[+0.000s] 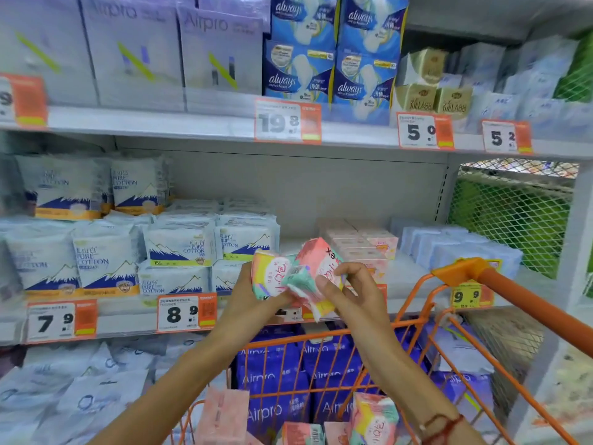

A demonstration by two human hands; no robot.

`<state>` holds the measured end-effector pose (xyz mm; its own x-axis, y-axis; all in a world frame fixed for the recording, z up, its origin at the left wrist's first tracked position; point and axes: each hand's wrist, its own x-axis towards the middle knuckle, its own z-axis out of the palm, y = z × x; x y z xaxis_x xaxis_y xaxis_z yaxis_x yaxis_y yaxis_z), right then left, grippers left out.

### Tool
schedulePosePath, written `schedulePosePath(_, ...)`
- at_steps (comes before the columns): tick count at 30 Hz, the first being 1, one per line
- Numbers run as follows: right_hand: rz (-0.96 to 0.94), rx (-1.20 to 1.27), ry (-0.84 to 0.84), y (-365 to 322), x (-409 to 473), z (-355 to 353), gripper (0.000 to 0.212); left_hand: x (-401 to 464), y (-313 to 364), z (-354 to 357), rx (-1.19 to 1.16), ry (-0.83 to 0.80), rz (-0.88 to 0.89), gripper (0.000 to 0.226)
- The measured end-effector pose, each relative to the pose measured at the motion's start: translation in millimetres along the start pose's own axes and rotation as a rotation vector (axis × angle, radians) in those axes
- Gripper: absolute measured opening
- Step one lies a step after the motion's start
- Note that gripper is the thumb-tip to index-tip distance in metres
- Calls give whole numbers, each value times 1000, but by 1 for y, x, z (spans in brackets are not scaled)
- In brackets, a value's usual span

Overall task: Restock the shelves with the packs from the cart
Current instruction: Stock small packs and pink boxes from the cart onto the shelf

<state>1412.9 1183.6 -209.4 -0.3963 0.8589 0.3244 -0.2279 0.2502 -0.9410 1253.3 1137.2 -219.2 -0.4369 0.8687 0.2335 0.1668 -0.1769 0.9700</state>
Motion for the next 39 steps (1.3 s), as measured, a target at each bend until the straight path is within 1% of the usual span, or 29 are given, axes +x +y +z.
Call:
schedulePosePath(2, 100, 152, 82, 0, 5, -3, 55, -2, 4, 7, 30, -25, 37, 57)
schedulePosePath(3, 168, 254, 80, -4, 9, -3, 64, -2, 7, 10, 51, -32, 46, 57)
schedulePosePath(4, 248, 362, 44, -9, 15, -5, 59, 1, 9, 12, 68, -34, 48, 57)
schedulePosePath(6, 389, 503, -8, -21, 30, -6, 34, 11, 11, 13, 69, -10, 31, 57)
schedulePosePath(8, 448, 498, 15, -33, 50, -6, 26, 24, 11, 11, 91, 26, 29, 61)
schedulePosePath(10, 452, 407, 38, -41, 73, -8, 22, 36, 10, 9, 169, 53, 59, 60)
schedulePosePath(11, 440, 348, 46, -44, 84, -9, 19, 43, 10, 7, 250, 65, 89, 58)
schedulePosePath(13, 403, 213, 52, -46, 108, -18, 11, 56, 13, 6, 520, 76, 165, 57)
schedulePosePath(15, 387, 108, 48, -46, 131, -34, 8, 71, 22, 9, 807, 65, 280, 62)
schedulePosePath(17, 379, 33, 40, -41, 154, -52, 15, 89, 33, 18, 1104, 33, 396, 68)
schedulePosePath(19, 355, -111, 11, -32, 175, -65, 30, 107, 40, 30, 1422, -33, 508, 70)
schedulePosePath(21, 303, -240, 5, -22, 196, -71, 38, 125, 40, 44, 1640, -115, 579, 66)
schedulePosePath(22, 270, -281, 4, -17, 205, -73, 43, 136, 35, 50, 1708, -156, 578, 63)
schedulePosePath(23, 234, -313, -1, -11, 214, -73, 48, 144, 34, 55, 1752, -191, 572, 61)
schedulePosePath(25, 148, -353, -12, 1, 227, -72, 51, 164, 23, 64, 1830, -239, 549, 56)
schedulePosePath(27, 58, -399, 4, 15, 242, -68, 56, 177, 19, 72, 1851, -224, 554, 57)
schedulePosePath(28, 13, -427, 1, 22, 252, -67, 59, 182, 16, 74, 1832, -222, 582, 53)
schedulePosePath(30, -65, -530, -47, 36, 276, -63, 62, 192, -2, 79, 1873, -306, 525, 42)
schedulePosePath(31, -94, -621, -80, 40, 287, -61, 61, 196, -12, 81, 1911, -327, 481, 43)
schedulePosePath(33, -144, -828, -158, 50, 309, -54, 58, 202, -25, 85, 1942, -281, 464, 44)
schedulePosePath(34, -166, -923, -209, 54, 318, -50, 58, 203, -30, 85, 1933, -264, 446, 42)
schedulePosePath(36, -193, -1121, -335, 64, 336, -36, 57, 202, -29, 83, 1888, -285, 388, 38)
schedulePosePath(39, -168, -1326, -478, 82, 355, -16, 53, 201, -27, 77, 1861, -276, 388, 39)
